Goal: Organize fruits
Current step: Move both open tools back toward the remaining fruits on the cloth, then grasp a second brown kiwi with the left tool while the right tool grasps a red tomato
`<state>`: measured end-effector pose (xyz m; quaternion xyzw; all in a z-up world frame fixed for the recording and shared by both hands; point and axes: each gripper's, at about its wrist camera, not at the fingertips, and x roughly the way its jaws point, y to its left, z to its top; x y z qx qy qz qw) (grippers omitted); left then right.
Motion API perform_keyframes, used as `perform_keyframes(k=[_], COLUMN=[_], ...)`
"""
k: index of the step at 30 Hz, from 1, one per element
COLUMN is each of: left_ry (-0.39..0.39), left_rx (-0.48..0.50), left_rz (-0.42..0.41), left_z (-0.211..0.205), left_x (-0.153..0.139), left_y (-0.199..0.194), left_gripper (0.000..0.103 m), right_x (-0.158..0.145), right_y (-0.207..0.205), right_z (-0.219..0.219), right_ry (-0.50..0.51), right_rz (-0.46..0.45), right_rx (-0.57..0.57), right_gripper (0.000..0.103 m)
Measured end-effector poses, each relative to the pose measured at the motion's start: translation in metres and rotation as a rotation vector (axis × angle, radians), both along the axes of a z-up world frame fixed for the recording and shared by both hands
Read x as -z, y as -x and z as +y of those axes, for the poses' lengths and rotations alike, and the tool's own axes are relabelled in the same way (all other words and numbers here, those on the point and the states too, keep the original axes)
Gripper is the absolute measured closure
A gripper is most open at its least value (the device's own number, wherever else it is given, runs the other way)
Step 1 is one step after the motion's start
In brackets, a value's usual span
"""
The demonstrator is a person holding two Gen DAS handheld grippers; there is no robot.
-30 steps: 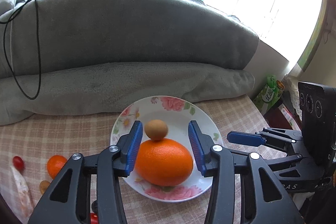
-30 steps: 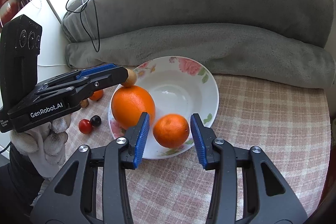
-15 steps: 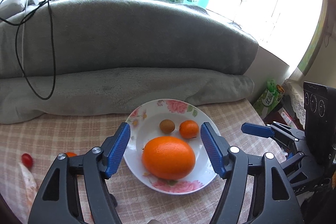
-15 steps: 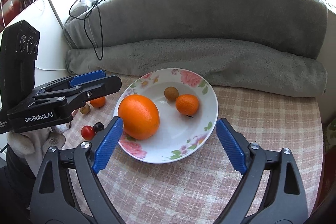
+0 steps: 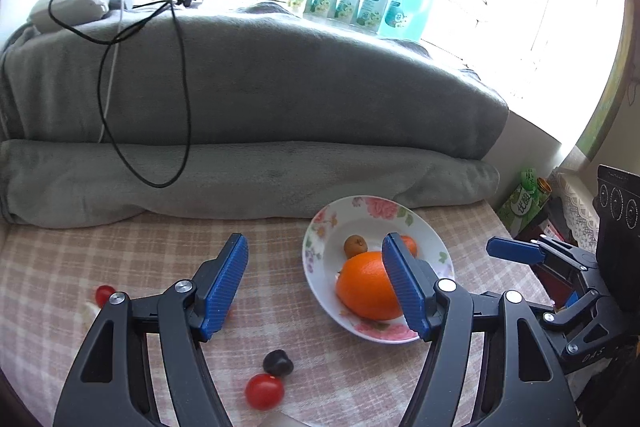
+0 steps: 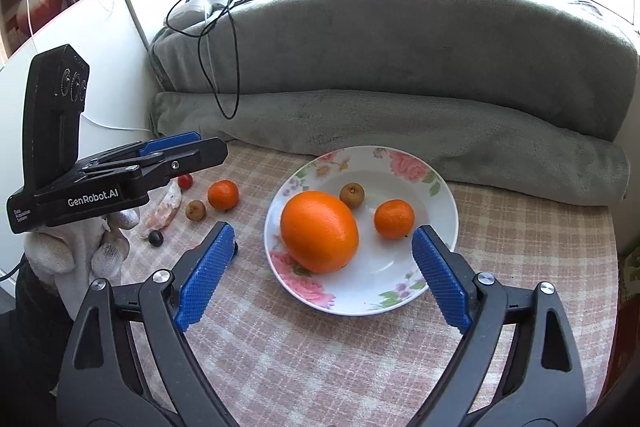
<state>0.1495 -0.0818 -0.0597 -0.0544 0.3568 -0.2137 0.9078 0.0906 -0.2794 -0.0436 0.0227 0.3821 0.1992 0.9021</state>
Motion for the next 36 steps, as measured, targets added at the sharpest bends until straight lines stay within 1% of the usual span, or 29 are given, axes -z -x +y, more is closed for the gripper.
perform_keyframes(k=[7,12,20,23,27,28,29,33,35,36], left_ry=[-0.01,-0.015,-0.035,-0.039,-0.04,-0.038,-0.035,-0.028,-0.028,-0.03], left_rx=[-0.047,-0.071,-0.122,-0.13,-0.131,-0.13,-0.129,-0.121,-0.11,-0.105], left_rz=[0.004,0.015,0.037,0.055,0.08,0.086,0.093,0.122,0.134,0.139], left_z=[0.032,0.053,0.087,0.096,0.104,0.105,0.107,0.109,0.108,0.108], left_x=[0.001,0.006,0.018,0.026,0.037,0.04,0.043,0.052,0.055,0.056], left_y=[0.004,0.008,0.014,0.015,0.016,0.016,0.015,0.013,0.013,0.013], left_gripper=[0.033,0.033,0.033,0.034,0.034,0.034,0.037,0.045,0.051,0.052], right_x=[-0.007,-0.005,0.014,0.021,0.033,0.037,0.04,0.057,0.065,0.068], right_y=[0.011,0.017,0.022,0.021,0.021,0.021,0.02,0.017,0.013,0.012], right_z=[0.03,0.052,0.086,0.096,0.11,0.114,0.117,0.128,0.13,0.131], right_ry=[0.022,0.042,0.052,0.034,0.041,0.04,0.036,0.032,0.02,0.015], right_rz=[-0.017,-0.009,0.049,0.08,0.114,0.126,0.14,0.198,0.227,0.24], right_rx=[-0.066,-0.118,-0.193,-0.216,-0.233,-0.24,-0.248,-0.245,-0.239,-0.234], right_gripper=[0.01,0.01,0.01,0.01,0.011,0.014,0.019,0.029,0.04,0.042])
